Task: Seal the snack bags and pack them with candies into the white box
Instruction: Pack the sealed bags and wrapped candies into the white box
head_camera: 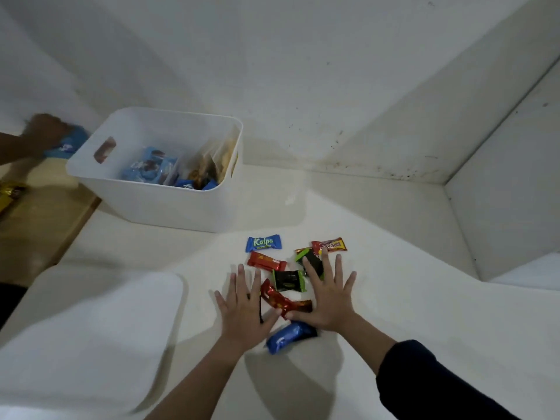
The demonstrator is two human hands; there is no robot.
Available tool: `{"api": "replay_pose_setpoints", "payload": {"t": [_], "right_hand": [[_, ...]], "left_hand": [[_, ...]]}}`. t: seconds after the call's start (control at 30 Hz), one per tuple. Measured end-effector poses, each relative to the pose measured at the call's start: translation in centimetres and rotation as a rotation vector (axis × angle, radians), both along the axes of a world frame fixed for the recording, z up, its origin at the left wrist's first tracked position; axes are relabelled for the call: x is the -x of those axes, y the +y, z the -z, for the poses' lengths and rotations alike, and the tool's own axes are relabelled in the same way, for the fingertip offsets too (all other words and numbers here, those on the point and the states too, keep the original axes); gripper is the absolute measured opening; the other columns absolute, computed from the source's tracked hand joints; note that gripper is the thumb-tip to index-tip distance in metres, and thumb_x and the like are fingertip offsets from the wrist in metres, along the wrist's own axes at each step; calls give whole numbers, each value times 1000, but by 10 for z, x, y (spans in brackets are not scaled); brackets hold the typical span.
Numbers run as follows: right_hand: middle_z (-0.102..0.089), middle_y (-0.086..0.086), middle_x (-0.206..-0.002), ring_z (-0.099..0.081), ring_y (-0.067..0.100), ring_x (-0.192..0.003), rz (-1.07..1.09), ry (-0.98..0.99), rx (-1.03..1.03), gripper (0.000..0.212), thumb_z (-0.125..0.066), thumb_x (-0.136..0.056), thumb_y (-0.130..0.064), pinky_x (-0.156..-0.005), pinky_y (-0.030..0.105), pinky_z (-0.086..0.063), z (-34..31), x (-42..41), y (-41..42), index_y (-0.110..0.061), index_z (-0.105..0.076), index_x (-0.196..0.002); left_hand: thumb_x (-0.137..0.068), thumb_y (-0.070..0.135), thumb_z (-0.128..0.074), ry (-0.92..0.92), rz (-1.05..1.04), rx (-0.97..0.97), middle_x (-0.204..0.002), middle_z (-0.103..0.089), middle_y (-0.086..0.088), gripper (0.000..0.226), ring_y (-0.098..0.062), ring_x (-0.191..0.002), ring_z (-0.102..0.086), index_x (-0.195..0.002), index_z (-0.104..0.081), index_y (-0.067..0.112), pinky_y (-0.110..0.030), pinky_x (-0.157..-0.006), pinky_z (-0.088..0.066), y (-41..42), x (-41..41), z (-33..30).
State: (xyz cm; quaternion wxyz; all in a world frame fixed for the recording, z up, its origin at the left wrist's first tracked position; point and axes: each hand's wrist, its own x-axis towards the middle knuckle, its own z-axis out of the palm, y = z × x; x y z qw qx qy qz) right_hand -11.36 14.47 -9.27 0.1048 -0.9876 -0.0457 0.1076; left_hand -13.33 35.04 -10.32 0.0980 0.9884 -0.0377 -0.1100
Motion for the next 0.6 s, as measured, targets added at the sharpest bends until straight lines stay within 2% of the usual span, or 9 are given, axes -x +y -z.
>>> {"api": "replay_pose_setpoints", "payload": {"t": [0.1,0.17,0.23,0.27,0.33,0.4,0.43,0.53,0.6], "right_hand": [[24,5,-156,22,42,-140,-66,-19,-4,125,-37,-43,-99,-103,73,3,0,-33,-9,-47,16,-143],[21,3,-157,22,43,-140,-114,2,-2,123,-40,-42,-98,-103,73,4,0,-54,-13,-50,16,-141],[12,0,-160,20,44,-141,-161,45,-22,117,-47,-46,-94,-104,73,4,1,-69,-16,-53,6,-143],[4,-1,-160,19,44,-141,-176,55,-38,110,-50,-50,-89,-103,74,3,3,-73,-17,-54,-2,-143],[-11,0,-159,13,45,-142,-187,31,-75,92,-52,-60,-79,-103,76,-5,4,-72,-19,-53,-18,-142],[-20,0,-157,10,44,-143,-156,-11,-147,82,-48,-65,-76,-102,76,-13,5,-62,-22,-50,-28,-140],[-17,-1,-157,13,43,-143,-135,-10,-182,84,-47,-65,-80,-102,76,-11,5,-55,-22,-50,-28,-140],[-3,-2,-160,23,42,-141,-143,19,-190,106,-44,-51,-93,-101,75,0,5,-29,-21,-53,-12,-144],[-9,2,-159,15,45,-142,-157,-14,-143,108,-44,-49,-95,-101,74,-3,7,-15,-18,-51,-16,-144]], "left_hand": [[-69,70,-48,-65,-16,54,-158,-8,-15,93,-43,-141,-20,-148,-15,34,-75,-95,-24,-7,-34,-1],[-64,71,-51,-67,-8,61,-159,5,-10,96,-41,-144,-4,-146,-10,44,-74,-98,-18,-10,-57,-3],[-62,75,-46,-44,65,19,-159,12,-6,94,-40,-144,7,-144,-7,50,-72,-101,-14,-8,-78,-3],[-62,75,-45,-27,101,17,-159,9,-5,91,-40,-144,7,-143,-10,52,-71,-102,-15,-6,-85,-2],[-62,71,-48,-47,114,63,-157,-13,-9,81,-42,-143,-6,-138,-30,50,-68,-101,-21,-1,-90,-1],[-63,65,-52,-108,110,108,-141,-37,-14,69,-40,-134,-28,-127,-48,40,-62,-97,-33,2,-83,1],[-64,61,-55,-149,106,136,-131,-43,-16,64,-37,-126,-35,-122,-53,34,-58,-94,-37,3,-78,3],[-65,53,-63,-264,50,212,-111,-49,-16,54,-32,-108,-45,-111,-61,25,-45,-89,-43,5,-64,5],[-64,53,-64,-294,2,193,-103,-51,-15,51,-33,-100,-49,-105,-65,23,-39,-83,-44,6,-58,3]]}}
